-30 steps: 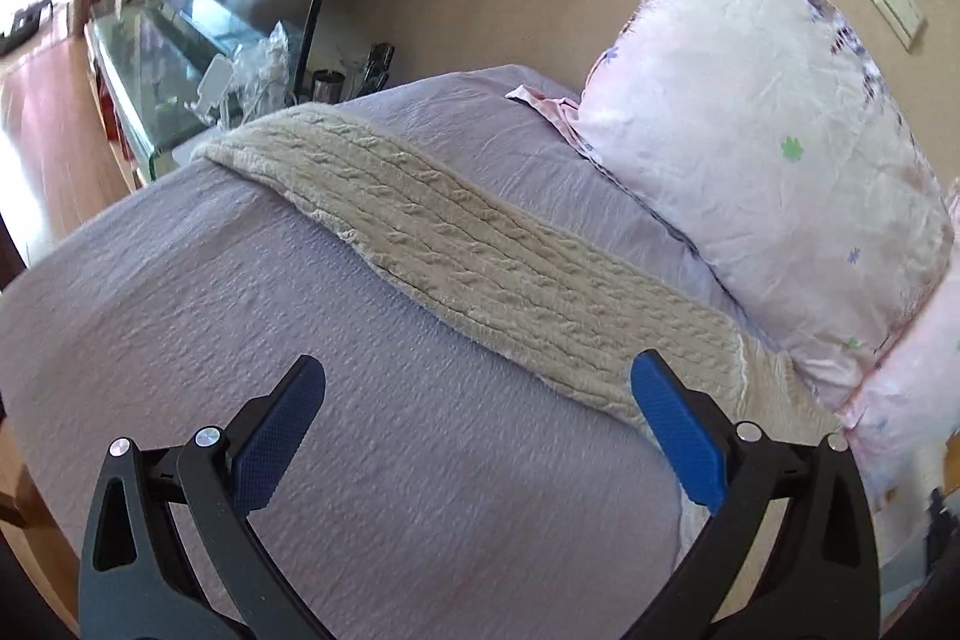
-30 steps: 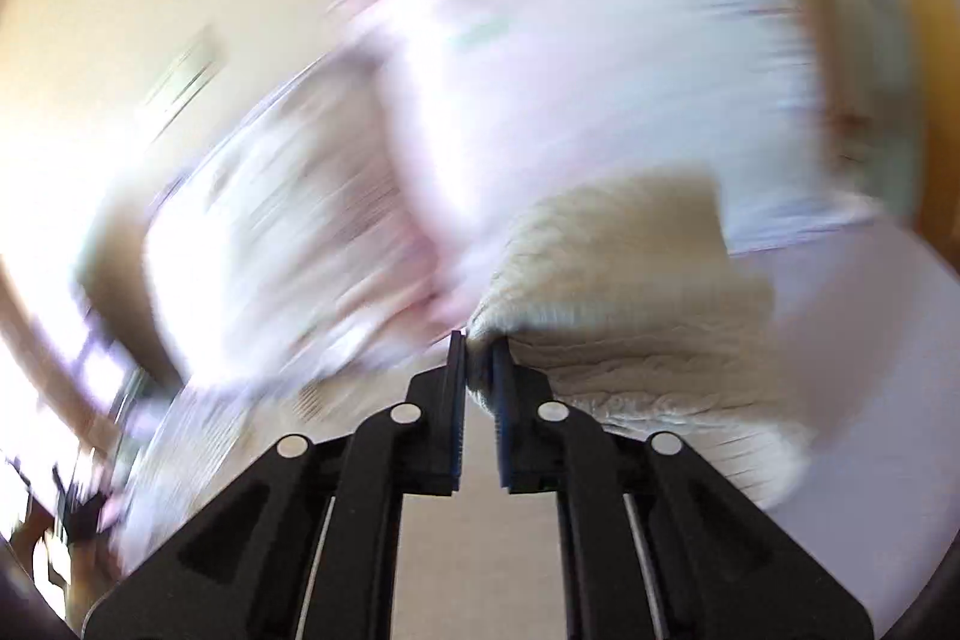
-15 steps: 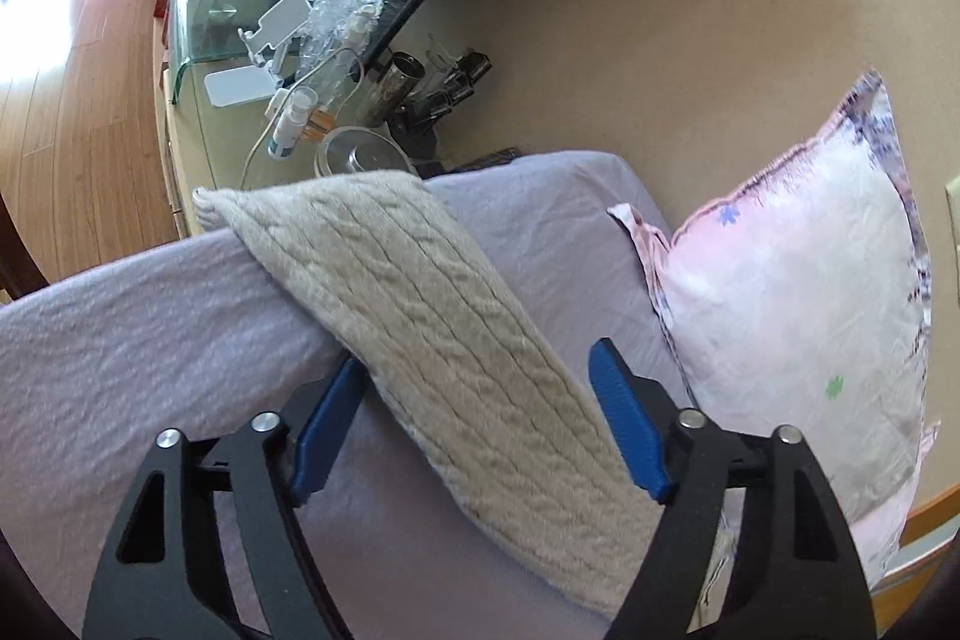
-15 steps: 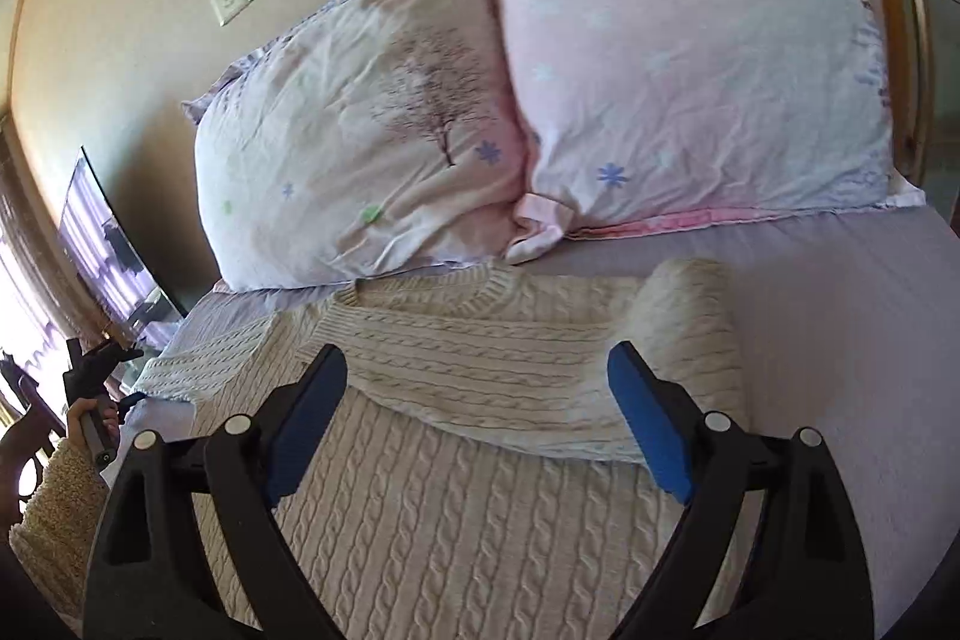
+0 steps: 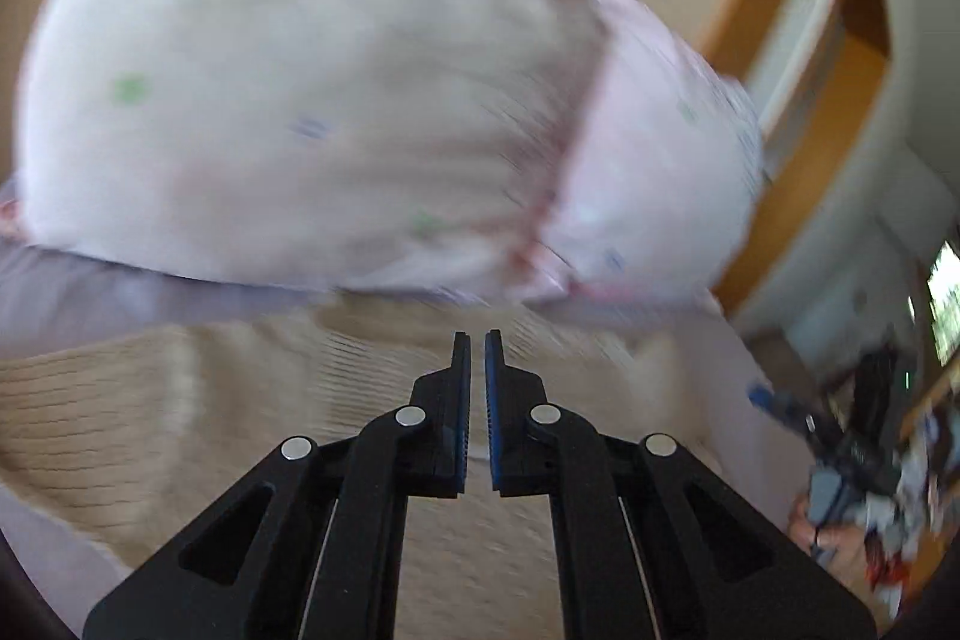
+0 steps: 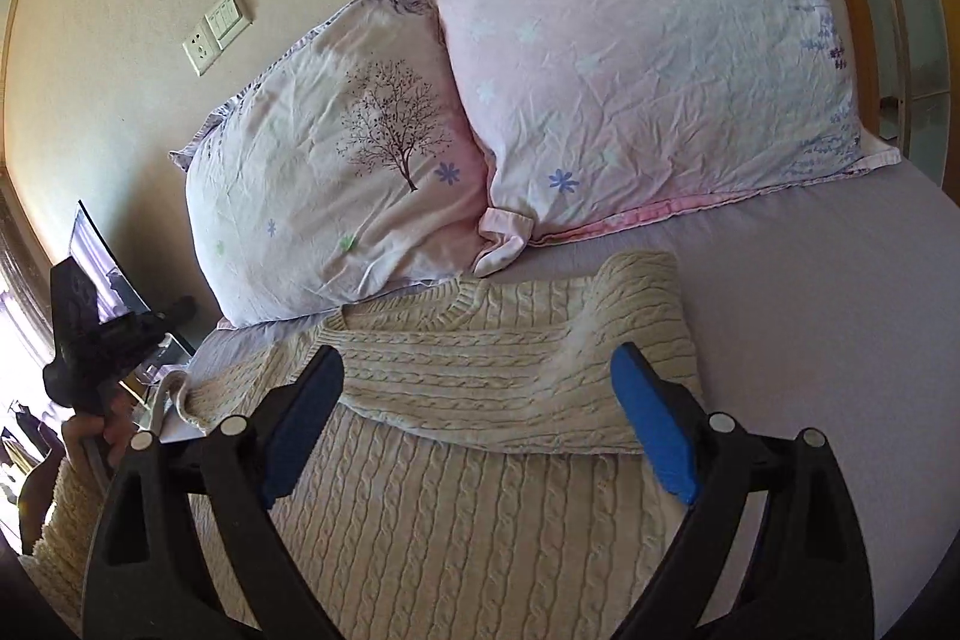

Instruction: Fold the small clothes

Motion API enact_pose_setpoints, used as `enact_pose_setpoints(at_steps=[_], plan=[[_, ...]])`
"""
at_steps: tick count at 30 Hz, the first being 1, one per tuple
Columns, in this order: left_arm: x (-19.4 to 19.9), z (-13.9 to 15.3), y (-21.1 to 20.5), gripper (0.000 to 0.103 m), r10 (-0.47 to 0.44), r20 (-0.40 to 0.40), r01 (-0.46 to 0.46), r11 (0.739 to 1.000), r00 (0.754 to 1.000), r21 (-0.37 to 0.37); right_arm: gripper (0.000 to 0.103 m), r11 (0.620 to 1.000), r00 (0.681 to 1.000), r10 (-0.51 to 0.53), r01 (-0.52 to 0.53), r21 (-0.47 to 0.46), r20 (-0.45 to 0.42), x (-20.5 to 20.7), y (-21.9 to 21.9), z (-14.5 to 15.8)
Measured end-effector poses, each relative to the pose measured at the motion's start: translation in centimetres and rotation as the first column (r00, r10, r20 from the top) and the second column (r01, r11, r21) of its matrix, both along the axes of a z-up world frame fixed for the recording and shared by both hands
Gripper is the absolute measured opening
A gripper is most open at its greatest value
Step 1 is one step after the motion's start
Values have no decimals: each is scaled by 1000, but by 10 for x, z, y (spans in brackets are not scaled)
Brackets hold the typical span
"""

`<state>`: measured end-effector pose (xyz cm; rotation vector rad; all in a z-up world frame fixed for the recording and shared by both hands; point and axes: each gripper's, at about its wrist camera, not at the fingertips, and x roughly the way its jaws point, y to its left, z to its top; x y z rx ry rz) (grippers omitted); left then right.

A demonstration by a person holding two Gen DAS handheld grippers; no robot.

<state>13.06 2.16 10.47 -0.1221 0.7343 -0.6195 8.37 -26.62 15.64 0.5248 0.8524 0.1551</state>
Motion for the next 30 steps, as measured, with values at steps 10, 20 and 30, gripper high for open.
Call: enact_pose_setpoints(at_steps=[10,20,30], plan=[[-14,-26,119,94,344,-147,-355,933,927,-56,91,999,993,-23,27,33,-114,-7,-24,-32],[-24,-55,365,78,761,-504,-912,310,407,-269,91,999,990,21,-14,49,-142,-1,-5,-48],[-34,-50,410,2,871,-414,-951,163,264,-263,91,1000,992,-1,3,18,-128,-8,-13,-44]])
